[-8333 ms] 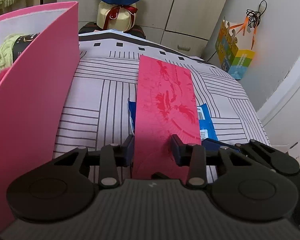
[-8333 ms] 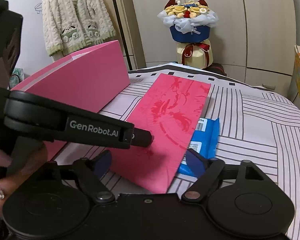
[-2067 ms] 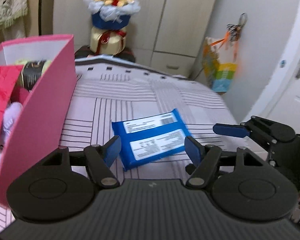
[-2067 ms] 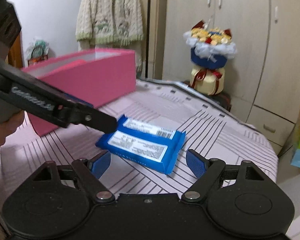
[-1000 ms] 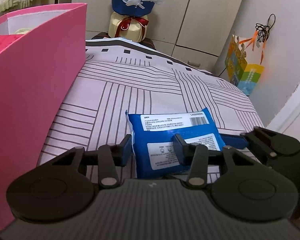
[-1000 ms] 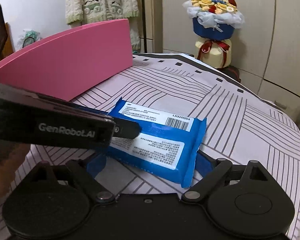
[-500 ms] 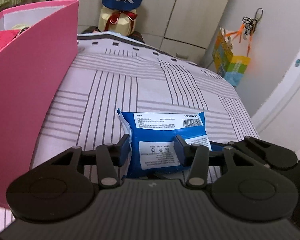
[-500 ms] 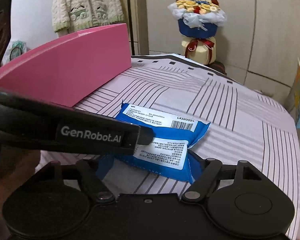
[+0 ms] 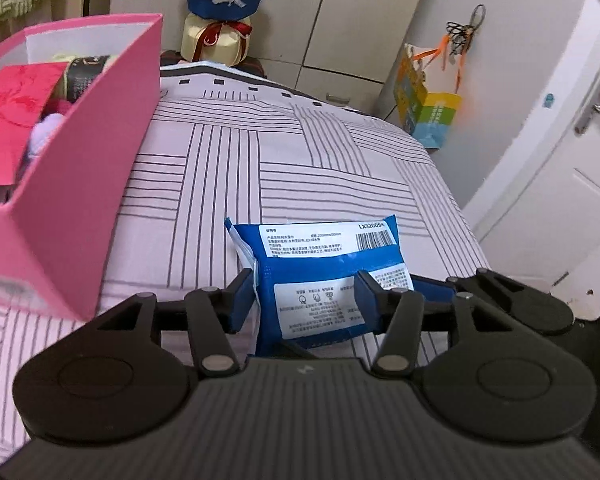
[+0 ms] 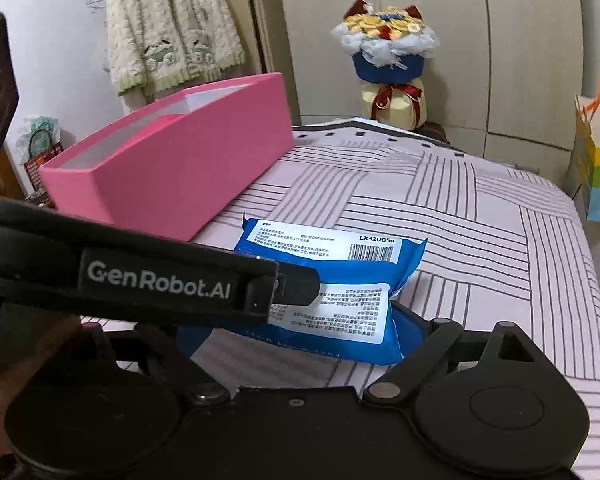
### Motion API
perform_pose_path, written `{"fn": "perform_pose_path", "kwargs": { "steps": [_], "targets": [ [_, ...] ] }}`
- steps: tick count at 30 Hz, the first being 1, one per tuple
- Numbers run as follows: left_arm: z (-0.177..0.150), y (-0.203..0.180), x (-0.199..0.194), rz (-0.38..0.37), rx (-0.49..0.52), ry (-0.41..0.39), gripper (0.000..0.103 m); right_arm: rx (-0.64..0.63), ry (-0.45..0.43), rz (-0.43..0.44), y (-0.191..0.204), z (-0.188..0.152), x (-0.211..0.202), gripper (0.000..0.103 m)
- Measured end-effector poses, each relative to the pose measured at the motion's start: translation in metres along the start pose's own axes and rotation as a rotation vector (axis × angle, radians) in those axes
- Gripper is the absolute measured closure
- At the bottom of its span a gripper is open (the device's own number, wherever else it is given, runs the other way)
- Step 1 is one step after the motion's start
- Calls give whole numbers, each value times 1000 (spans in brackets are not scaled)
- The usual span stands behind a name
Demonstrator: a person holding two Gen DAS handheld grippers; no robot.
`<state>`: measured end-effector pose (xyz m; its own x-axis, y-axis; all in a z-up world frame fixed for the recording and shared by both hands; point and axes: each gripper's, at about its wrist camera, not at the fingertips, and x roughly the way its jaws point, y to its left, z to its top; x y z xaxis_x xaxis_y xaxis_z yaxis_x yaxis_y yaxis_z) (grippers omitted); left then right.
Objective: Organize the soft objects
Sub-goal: 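Grasp the blue wet-wipe pack with both tools and lift it, then carry the blue wipe pack over the pink box and drop it inside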
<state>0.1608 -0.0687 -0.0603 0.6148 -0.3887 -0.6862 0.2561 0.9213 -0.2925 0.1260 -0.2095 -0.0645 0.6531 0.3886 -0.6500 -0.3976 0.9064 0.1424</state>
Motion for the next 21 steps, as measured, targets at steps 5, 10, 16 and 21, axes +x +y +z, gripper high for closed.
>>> {"fn": "perform_pose_path", "kwargs": {
  "steps": [5, 10, 16, 21],
  "targets": [
    [-15, 8, -34, -53, 3, -9, 52, -73, -20, -6, 26, -5, -27, 8],
    [-28, 18, -70, -104, 22, -18, 52, -129, -38, 2, 50, -5, -52, 8],
    [-34, 34, -111, -104, 36, -61, 52, -169, -46, 52, 77, 6, -65, 8],
    [-30, 53, -140, -110, 29, -131, 52, -231, -79, 71, 100, 23, -70, 8]
  ]
}}
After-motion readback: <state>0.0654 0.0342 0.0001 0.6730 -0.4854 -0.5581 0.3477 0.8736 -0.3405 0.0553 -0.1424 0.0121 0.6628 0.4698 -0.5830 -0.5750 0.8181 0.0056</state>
